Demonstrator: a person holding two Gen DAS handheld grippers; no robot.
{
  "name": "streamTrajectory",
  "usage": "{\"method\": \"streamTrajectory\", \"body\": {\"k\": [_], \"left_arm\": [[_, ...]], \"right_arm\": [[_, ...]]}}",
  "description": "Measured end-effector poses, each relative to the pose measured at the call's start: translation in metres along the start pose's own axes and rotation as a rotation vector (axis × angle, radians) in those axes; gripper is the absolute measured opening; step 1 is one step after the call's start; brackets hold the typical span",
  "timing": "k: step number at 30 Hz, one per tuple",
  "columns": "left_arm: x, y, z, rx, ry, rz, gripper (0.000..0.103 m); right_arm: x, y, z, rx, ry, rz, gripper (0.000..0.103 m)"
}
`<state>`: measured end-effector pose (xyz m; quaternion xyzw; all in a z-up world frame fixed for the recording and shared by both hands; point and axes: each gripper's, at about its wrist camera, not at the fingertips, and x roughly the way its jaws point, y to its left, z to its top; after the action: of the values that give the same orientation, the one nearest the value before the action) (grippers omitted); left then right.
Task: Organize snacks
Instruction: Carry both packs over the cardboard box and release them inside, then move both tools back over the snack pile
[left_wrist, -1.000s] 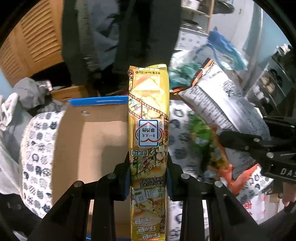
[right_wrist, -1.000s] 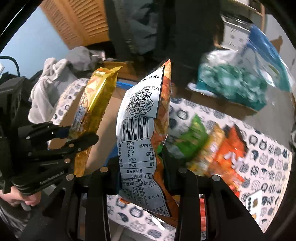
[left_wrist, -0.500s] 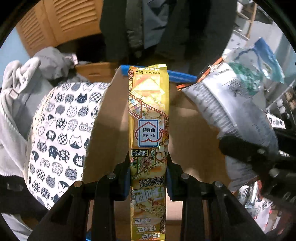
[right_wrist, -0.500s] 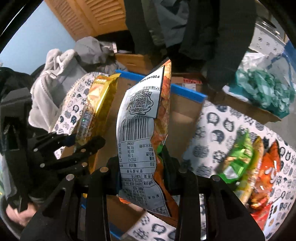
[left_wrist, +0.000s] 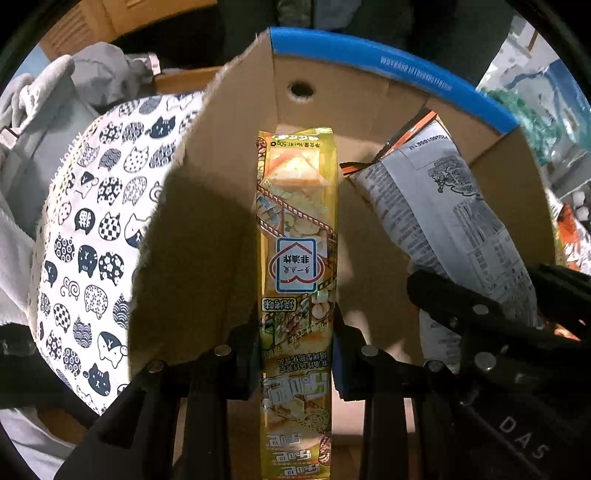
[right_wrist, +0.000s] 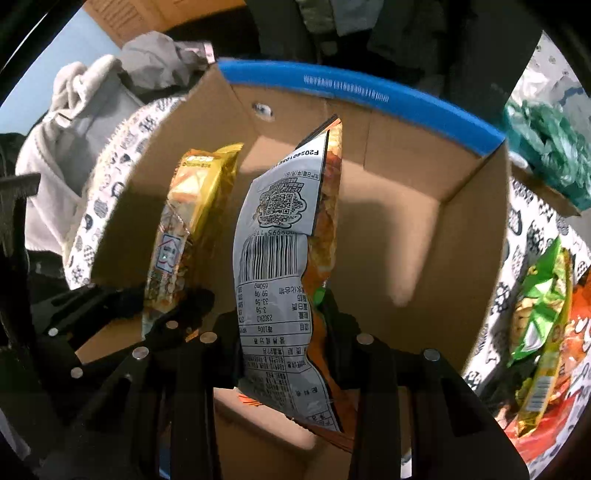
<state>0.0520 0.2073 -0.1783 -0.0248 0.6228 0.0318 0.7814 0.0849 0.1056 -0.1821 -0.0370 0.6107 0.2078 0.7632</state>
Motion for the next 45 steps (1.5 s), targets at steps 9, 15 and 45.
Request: {"method": "streamTrajectory", "body": {"k": [9,15,45], "left_arm": [[0.013,-0.008,-0.005,0.022,0.051,0.019,0.035],[0.003,-0.013,-0.004,0.03,0.053,0.033,0.052],[-0.108,-0.124,-0.014,0.226,-0.202,-0.139,0.076]], "right_arm": [[0.021,-0.008,-0.005,0.008,0.047,-0.02,0.035],[0.022,0.003,0.003,0.01,0.045,0.018,0.053],[-0.159,-0.152,-0.09,0.269,-0.216,-0.107,0.081]]}}
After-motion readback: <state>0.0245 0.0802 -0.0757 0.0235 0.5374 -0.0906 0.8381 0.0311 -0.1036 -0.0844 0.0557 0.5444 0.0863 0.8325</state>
